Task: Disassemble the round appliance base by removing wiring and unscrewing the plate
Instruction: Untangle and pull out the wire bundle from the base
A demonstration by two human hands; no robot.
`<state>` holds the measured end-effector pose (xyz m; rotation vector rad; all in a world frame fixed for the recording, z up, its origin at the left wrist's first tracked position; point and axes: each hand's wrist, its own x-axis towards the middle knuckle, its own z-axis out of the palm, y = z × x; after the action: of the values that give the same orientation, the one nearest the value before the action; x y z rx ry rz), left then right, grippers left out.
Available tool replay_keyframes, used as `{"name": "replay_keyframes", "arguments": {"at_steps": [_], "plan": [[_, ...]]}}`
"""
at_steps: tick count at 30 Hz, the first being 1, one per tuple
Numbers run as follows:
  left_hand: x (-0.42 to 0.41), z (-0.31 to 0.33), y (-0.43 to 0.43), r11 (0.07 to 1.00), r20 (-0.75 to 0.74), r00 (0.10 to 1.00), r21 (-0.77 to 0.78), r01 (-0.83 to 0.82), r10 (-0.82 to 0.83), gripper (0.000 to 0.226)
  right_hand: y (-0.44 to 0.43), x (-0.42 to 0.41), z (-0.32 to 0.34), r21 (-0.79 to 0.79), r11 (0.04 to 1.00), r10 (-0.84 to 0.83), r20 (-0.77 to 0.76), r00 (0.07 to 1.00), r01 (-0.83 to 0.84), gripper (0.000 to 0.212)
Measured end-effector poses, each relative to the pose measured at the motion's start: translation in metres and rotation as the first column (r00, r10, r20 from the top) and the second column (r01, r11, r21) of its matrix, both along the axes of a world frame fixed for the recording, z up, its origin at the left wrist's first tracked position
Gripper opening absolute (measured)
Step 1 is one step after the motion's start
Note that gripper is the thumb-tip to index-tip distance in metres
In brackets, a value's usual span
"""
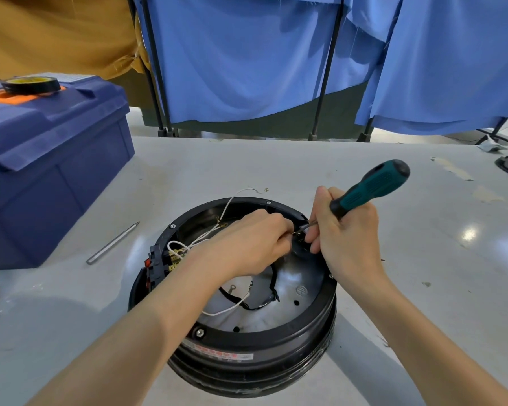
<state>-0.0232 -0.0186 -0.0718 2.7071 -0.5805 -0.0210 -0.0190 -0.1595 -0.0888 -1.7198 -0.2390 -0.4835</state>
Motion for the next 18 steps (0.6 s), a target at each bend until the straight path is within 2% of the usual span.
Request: {"name": "replay_keyframes", "arguments": {"at_steps": [7, 9, 11, 14, 18], "plan": [[-0.003, -0.004, 0.005, 1.000, -0.036, 0.999, -0.014, -0.012, 0.011, 0.025, 0.000, -0.002, 0.003, 0.004, 0.999, 0.038, -0.007, 0.999, -0.038, 0.040], [-0.004, -0.006, 0.010, 0.999, -0.039, 0.999, -0.032, -0.040, 0.038, 0.021, -0.001, -0.003, 0.008, 0.111, 0.994, 0.018, 0.002, 1.000, -0.019, 0.041], [-0.003, -0.006, 0.015, 0.995, -0.053, 0.995, -0.045, -0.092, 0.089, 0.031, -0.010, 0.002, 0.016, 0.213, 0.976, -0.057, 0.035, 0.998, 0.048, 0.045], [-0.002, -0.006, 0.022, 0.986, -0.054, 0.986, -0.060, -0.158, 0.155, 0.037, -0.033, 0.020, 0.019, 0.091, 0.987, -0.139, 0.072, 0.988, 0.132, 0.048], [-0.006, -0.002, 0.019, 0.981, -0.010, 0.986, -0.103, -0.167, 0.167, 0.023, -0.054, 0.042, -0.001, -0.128, 0.992, 0.004, -0.121, 0.993, -0.019, 0.027]]}}
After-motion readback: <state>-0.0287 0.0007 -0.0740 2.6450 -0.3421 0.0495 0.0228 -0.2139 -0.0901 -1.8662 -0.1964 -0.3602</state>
